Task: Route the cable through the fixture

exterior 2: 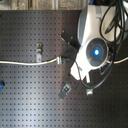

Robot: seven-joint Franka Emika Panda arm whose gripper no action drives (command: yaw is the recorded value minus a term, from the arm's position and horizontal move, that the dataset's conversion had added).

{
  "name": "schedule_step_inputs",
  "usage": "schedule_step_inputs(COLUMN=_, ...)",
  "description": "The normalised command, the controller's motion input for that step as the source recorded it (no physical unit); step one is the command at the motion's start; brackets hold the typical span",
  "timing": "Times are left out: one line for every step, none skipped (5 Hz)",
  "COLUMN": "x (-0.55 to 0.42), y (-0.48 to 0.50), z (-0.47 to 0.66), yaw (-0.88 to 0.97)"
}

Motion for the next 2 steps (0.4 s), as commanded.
schedule_step_inputs(x=-0.369, y=-0.083, z=0.0, yaw=-0.03)
schedule_step_inputs(x=-0.163, y=0.037, z=0.0, yaw=0.0)
